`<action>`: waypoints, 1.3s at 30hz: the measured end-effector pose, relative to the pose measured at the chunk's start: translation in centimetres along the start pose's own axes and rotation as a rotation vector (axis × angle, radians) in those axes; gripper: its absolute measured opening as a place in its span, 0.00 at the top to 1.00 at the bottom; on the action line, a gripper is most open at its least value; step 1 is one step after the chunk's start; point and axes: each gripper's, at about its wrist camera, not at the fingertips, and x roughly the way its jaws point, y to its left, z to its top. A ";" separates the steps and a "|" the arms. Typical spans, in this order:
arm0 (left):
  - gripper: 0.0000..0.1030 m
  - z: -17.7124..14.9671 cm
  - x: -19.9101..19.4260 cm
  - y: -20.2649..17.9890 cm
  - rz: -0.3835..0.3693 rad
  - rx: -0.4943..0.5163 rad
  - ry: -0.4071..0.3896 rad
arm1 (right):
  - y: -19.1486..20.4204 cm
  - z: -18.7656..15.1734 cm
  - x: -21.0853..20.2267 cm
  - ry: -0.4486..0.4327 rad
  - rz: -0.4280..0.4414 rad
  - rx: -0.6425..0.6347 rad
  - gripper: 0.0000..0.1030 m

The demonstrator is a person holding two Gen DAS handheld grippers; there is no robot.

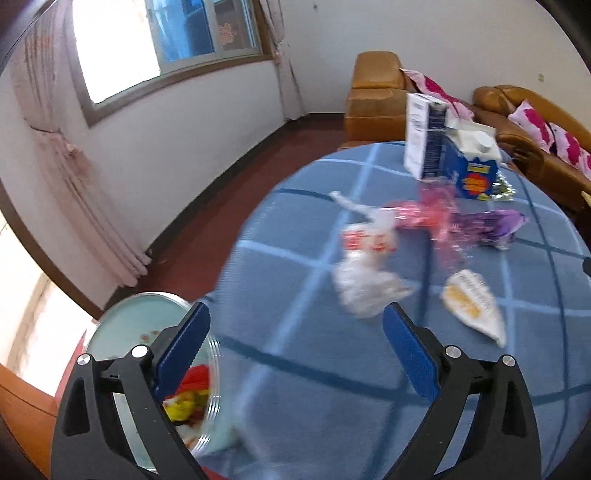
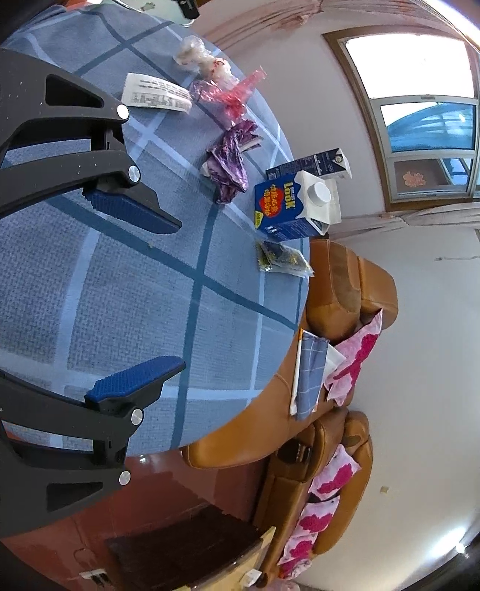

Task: Collect trash
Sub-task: 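Move both open grippers back over the remaining trash on the table, then grasp the white red-printed bag with the left gripper while the right gripper grasps the purple wrapper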

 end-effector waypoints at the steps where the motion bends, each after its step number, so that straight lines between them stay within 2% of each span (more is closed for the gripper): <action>1: 0.10 0.1 0.4 -0.6 -0.004 -0.002 0.006 | -0.1 0.1 0.1 -0.001 -0.001 0.009 0.34; 6: 0.10 1.0 3.6 -2.3 0.014 -0.026 0.047 | 0.0 0.5 0.4 0.007 0.012 0.029 0.34; 8: 0.15 1.0 4.8 -2.2 0.031 -0.026 0.066 | 0.3 1.1 0.6 0.002 0.021 0.042 0.34; 9: 0.30 1.0 5.3 -1.9 0.022 -0.031 0.079 | 0.6 1.5 0.8 0.002 0.028 0.047 0.34; 10: 0.39 1.0 5.8 -1.6 0.013 -0.034 0.095 | 1.1 2.1 1.2 0.001 0.041 0.051 0.34; 11: 0.53 0.8 6.3 -1.0 -0.008 -0.039 0.116 | 1.7 2.6 1.5 0.001 0.051 0.052 0.34; 12: 0.72 0.8 6.5 -0.6 -0.026 -0.037 0.125 | 2.1 3.0 1.8 0.002 0.060 0.053 0.34; 14: 0.91 0.6 6.7 0.1 -0.058 -0.024 0.136 | 3.6 4.2 3.2 0.017 0.092 0.057 0.34; 17: 0.98 0.4 6.4 1.1 -0.084 -0.011 0.130 | 5.6 5.4 5.2 0.044 0.124 0.059 0.34; 19: 0.98 0.2 5.7 1.8 -0.086 -0.013 0.120 | 6.4 5.7 6.1 0.056 0.127 0.058 0.34; 20: 0.94 0.1 5.1 2.1 -0.089 -0.009 0.110 | 6.6 5.7 6.3 0.056 0.123 0.057 0.34; 22: 0.76 0.0 3.7 2.8 -0.074 -0.018 0.077 | 6.7 5.3 6.7 0.063 0.115 0.056 0.34; 23: 0.53 0.1 3.2 3.2 -0.065 -0.027 0.060 | 6.5 5.1 6.7 0.067 0.111 0.062 0.34; 24: 0.47 0.2 2.8 3.5 -0.057 -0.038 0.046 | 6.4 5.0 6.8 0.068 0.108 0.069 0.34; 26: 0.48 0.7 2.4 3.9 -0.062 -0.059 0.029 | 5.7 4.8 6.6 0.054 0.086 0.085 0.34; 30: 0.36 1.9 2.5 3.5 -0.054 -0.123 0.006 | 4.2 4.7 6.4 0.032 0.052 0.121 0.34; 35: 0.36 3.6 5.5 2.1 -0.043 -0.151 0.013 | 3.4 4.7 6.2 0.027 0.053 0.127 0.33; 36: 0.46 3.8 6.4 2.1 -0.034 -0.158 0.015 | 3.4 4.7 6.3 0.030 0.058 0.127 0.33; 37: 0.58 4.0 7.5 2.3 -0.057 -0.174 0.038 | 3.5 4.7 6.3 0.032 0.061 0.127 0.33; 38: 0.77 4.1 8.2 2.4 -0.088 -0.180 0.060 | 3.7 4.7 6.4 0.035 0.066 0.125 0.33; 39: 0.83 4.0 8.7 2.5 -0.102 -0.179 0.072 | 3.8 4.8 6.5 0.036 0.072 0.122 0.33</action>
